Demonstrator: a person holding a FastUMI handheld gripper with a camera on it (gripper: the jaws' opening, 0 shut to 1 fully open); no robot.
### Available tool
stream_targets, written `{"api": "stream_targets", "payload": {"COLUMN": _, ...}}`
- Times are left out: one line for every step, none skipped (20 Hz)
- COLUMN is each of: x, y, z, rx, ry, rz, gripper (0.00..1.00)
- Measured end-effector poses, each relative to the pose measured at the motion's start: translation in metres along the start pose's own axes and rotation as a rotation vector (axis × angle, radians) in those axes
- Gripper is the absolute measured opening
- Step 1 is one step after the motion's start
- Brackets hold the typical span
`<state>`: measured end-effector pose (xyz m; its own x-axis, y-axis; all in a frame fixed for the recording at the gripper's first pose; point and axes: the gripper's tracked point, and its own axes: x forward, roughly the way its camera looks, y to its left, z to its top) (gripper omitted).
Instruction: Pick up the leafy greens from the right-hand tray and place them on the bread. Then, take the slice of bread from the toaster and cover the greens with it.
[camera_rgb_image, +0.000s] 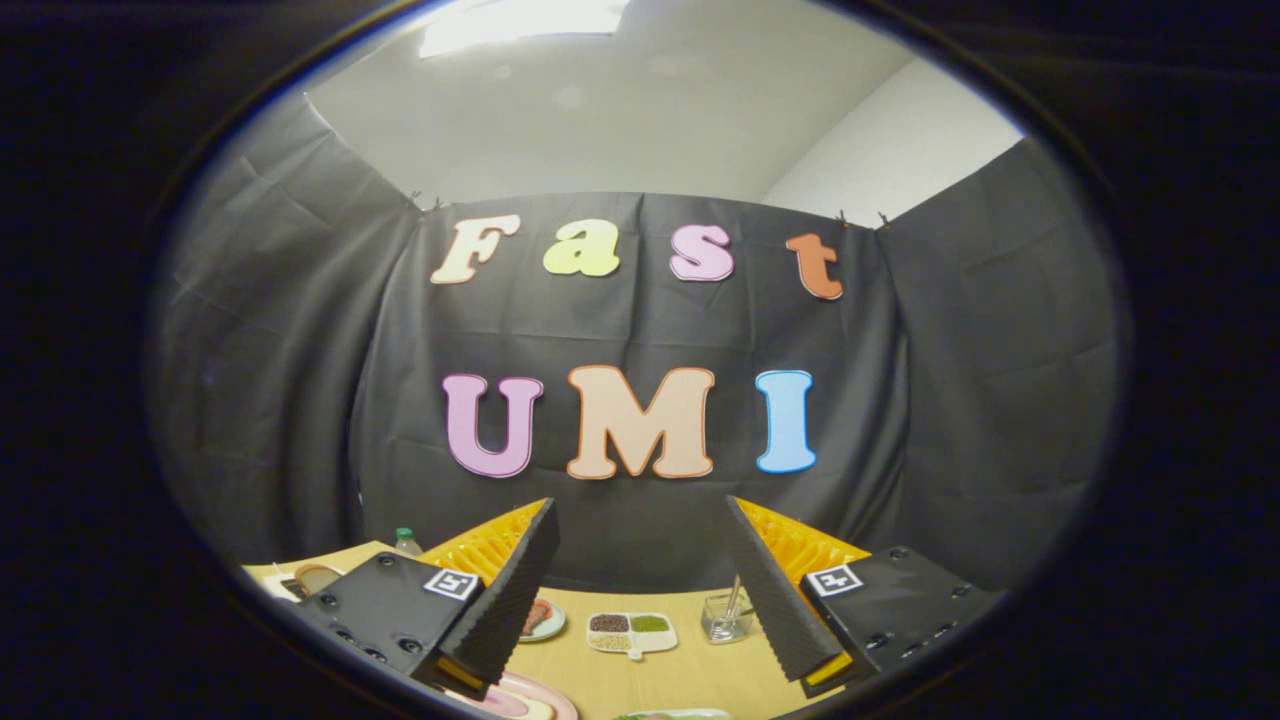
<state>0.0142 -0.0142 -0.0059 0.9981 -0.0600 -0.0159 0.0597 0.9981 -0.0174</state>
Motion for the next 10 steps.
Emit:
{"api": "stream_targets", "payload": {"x": 0.002, "y": -0.003, "z": -0.004, "rx": 0.0, "ry": 0.008, "rz": 0.001, "gripper": 1.0}}
{"api": "stream_targets", "payload": {"x": 0.004, "y": -0.005, "z": -0.006, "rx": -0.003, "ry": 0.016, "rz": 0.003, "gripper": 1.0}}
{"api": "stream_targets", "payload": {"x": 0.004, "y": -0.008, "z": -0.009, "rx": -0.008, "ry": 0.028, "rz": 0.01, "gripper": 1.0}}
{"api": "stream_targets", "payload": {"x": 0.005, "y": -0.01, "z": -0.013, "rx": -0.017, "ry": 0.042, "rz": 0.02, "gripper": 1.0}}
{"api": "stream_targets", "payload": {"x": 0.007, "y": -0.015, "z": -0.019, "rx": -0.031, "ry": 0.061, "rz": 0.032, "gripper": 1.0}}
{"api": "stream_targets", "payload": {"x": 0.009, "y": -0.02, "z": -0.023, "rx": -0.047, "ry": 0.08, "rz": 0.045, "gripper": 1.0}}
{"api": "stream_targets", "payload": {"x": 0.01, "y": -0.022, "z": -0.029, "rx": -0.063, "ry": 0.099, "rz": 0.065, "gripper": 1.0}}
{"api": "stream_targets", "payload": {"x": 0.011, "y": -0.025, "z": -0.034, "rx": -0.08, "ry": 0.119, "rz": 0.086, "gripper": 1.0}}
{"api": "stream_targets", "payload": {"x": 0.01, "y": -0.029, "z": -0.04, "rx": -0.098, "ry": 0.139, "rz": 0.11, "gripper": 1.0}}
{"api": "stream_targets", "payload": {"x": 0.01, "y": -0.031, "z": -0.047, "rx": -0.115, "ry": 0.162, "rz": 0.137, "gripper": 1.0}}
